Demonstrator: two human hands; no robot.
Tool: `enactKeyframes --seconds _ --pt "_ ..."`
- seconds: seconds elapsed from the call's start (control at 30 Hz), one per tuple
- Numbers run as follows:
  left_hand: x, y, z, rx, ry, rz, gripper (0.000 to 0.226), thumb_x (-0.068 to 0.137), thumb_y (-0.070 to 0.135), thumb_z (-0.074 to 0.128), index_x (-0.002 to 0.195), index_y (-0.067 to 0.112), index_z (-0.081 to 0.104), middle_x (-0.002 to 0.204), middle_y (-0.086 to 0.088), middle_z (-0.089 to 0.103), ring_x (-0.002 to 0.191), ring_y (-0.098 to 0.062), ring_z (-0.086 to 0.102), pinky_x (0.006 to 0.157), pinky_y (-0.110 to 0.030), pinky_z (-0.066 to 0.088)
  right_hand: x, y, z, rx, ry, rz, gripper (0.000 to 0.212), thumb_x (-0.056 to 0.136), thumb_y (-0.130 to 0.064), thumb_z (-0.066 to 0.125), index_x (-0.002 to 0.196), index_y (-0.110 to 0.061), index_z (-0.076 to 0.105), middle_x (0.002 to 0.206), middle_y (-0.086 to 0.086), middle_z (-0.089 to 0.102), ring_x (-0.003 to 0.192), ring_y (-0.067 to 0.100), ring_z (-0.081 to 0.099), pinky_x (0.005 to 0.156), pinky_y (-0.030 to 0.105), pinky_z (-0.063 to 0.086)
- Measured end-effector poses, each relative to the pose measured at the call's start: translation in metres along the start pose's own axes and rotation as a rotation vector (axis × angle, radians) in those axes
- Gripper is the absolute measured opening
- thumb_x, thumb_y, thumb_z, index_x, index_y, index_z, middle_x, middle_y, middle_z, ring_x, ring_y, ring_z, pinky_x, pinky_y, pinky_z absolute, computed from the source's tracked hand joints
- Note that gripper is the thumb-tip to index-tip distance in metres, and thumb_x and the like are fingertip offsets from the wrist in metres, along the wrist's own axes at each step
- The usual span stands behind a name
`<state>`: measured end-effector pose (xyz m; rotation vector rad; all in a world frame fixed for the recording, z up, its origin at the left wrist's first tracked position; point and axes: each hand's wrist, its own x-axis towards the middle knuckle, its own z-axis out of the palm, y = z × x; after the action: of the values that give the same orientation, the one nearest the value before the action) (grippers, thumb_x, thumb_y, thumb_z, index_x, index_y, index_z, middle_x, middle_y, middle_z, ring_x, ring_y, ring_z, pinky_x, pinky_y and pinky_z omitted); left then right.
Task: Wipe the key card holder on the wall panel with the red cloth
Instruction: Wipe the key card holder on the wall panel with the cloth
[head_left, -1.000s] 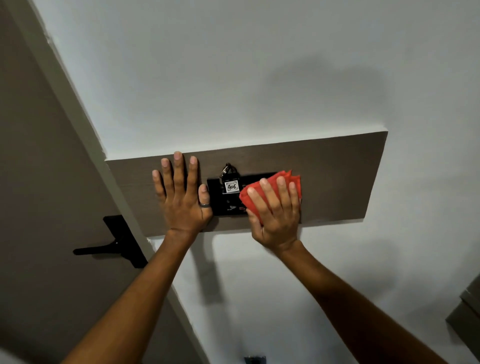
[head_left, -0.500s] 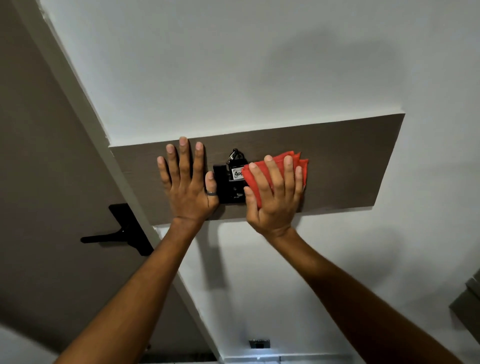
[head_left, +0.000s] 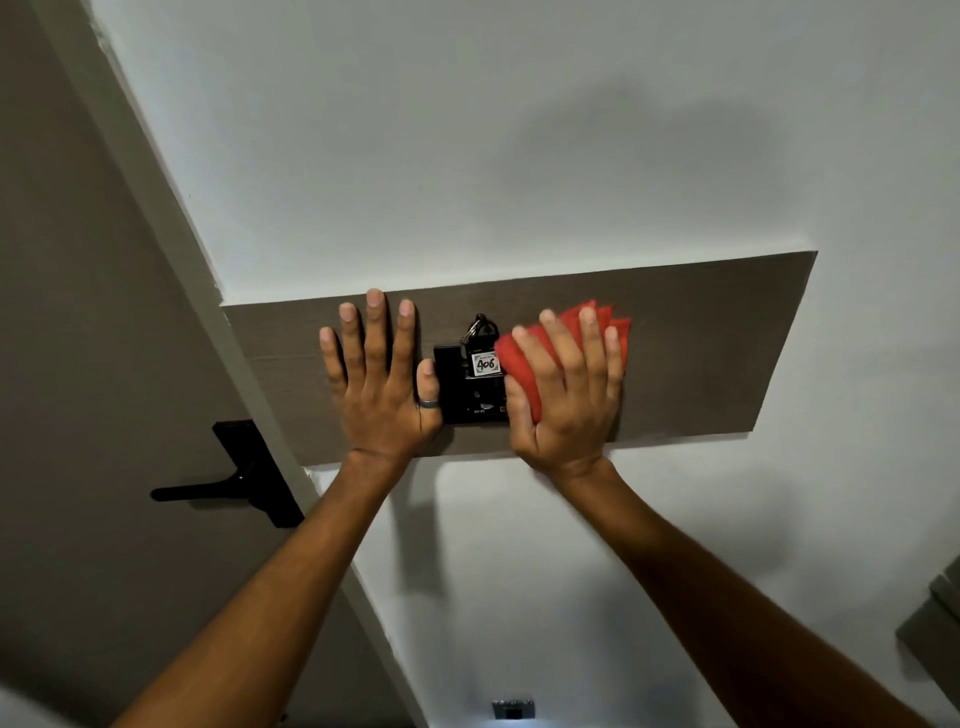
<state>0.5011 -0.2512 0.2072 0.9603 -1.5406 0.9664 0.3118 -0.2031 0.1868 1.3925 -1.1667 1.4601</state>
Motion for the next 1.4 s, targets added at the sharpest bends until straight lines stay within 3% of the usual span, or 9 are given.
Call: enactKeyframes --seconds 0.17,0.3,0.47,0.67,0.87,0.97,1.1,1.23,1.4 --pt "-0.001 -0.001 0.002 -0.011 0.009 0.003 0.061 0.105 0.036 0.030 0.162 0.019 0.017 0.171 -0.003 0.003 0.158 -0.026 0.002 0.129 -0.050 0.005 -0.004 0.000 -0.003 0.001 0.018 -0.023 0.044 0.103 -0.040 0.050 0.143 -0.023 0.061 0.148 0.008 0.061 0.151 0.034 0.042 0.127 0.053 0.031" --pt "0.001 -0.001 -0.001 -0.003 0.014 -0.003 0.061 0.105 0.035 0.032 0.161 0.017 0.020 0.168 -0.006 0.014 0.158 -0.026 0.003 0.129 -0.050 0.006 -0.010 0.004 -0.018 -0.021 -0.002 -0.057 0.039 0.099 -0.030 0.058 0.136 -0.021 0.065 0.141 0.007 0.065 0.142 0.034 0.051 0.114 0.052 0.044" --pt "0.000 -0.001 -0.003 -0.018 0.002 -0.010 0.059 0.104 0.035 0.034 0.160 0.017 0.023 0.165 -0.009 0.021 0.158 -0.026 0.004 0.128 -0.049 0.007 -0.003 -0.033 -0.026 0.262 0.066 0.311 0.037 0.110 -0.027 0.049 0.143 -0.014 0.060 0.149 0.007 0.060 0.150 0.032 0.045 0.116 0.060 0.043" --pt "0.000 -0.008 -0.008 -0.058 -0.036 0.016 0.059 0.105 0.036 0.039 0.159 0.018 0.026 0.163 -0.012 0.026 0.158 -0.024 0.002 0.129 -0.050 0.006 -0.014 -0.034 0.006 -0.082 0.001 -0.409 0.042 0.099 -0.041 0.054 0.137 -0.025 0.064 0.146 0.005 0.059 0.138 0.033 0.052 0.108 0.054 0.047" --pt "0.001 -0.017 -0.011 -0.040 -0.042 0.061 0.057 0.103 0.036 0.039 0.155 0.016 0.034 0.161 -0.011 0.028 0.158 -0.021 -0.002 0.128 -0.048 0.006 -0.032 -0.070 0.030 -0.080 0.148 0.073 0.046 0.101 -0.045 0.051 0.142 -0.025 0.058 0.147 0.007 0.055 0.150 0.034 0.040 0.127 0.047 0.030" --pt "-0.001 -0.016 -0.010 -0.047 -0.046 0.073 0.057 0.103 0.036 0.040 0.156 0.016 0.032 0.164 -0.009 0.021 0.158 -0.022 -0.002 0.128 -0.048 0.006 -0.021 -0.036 0.019 -0.104 0.060 -0.235 0.047 0.097 -0.046 0.055 0.139 -0.026 0.061 0.144 0.007 0.058 0.141 0.036 0.050 0.121 0.048 0.036" --pt "-0.001 -0.016 -0.010 -0.049 -0.035 0.052 0.059 0.103 0.036 0.040 0.159 0.018 0.028 0.165 -0.008 0.019 0.158 -0.023 0.001 0.128 -0.049 0.006 -0.022 -0.051 0.019 -0.084 0.117 -0.034 0.047 0.098 -0.045 0.053 0.141 -0.029 0.062 0.146 0.005 0.059 0.144 0.035 0.049 0.124 0.047 0.033" --pt "-0.003 -0.018 -0.006 -0.036 -0.016 0.074 0.060 0.104 0.037 0.039 0.160 0.019 0.027 0.167 -0.007 0.018 0.158 -0.025 0.002 0.129 -0.048 0.004 -0.017 -0.008 0.015 -0.077 0.057 -0.464 0.053 0.098 -0.046 0.051 0.148 -0.028 0.057 0.149 0.007 0.057 0.144 0.037 0.049 0.122 0.051 0.036" --pt "-0.002 -0.018 -0.009 -0.054 -0.035 0.066 0.058 0.104 0.036 0.038 0.159 0.018 0.029 0.165 -0.009 0.022 0.158 -0.024 0.001 0.129 -0.048 0.005 -0.033 -0.022 0.019 -0.097 0.071 -0.380 0.052 0.097 -0.051 0.054 0.145 -0.032 0.061 0.150 0.003 0.058 0.154 0.031 0.038 0.124 0.049 0.030"
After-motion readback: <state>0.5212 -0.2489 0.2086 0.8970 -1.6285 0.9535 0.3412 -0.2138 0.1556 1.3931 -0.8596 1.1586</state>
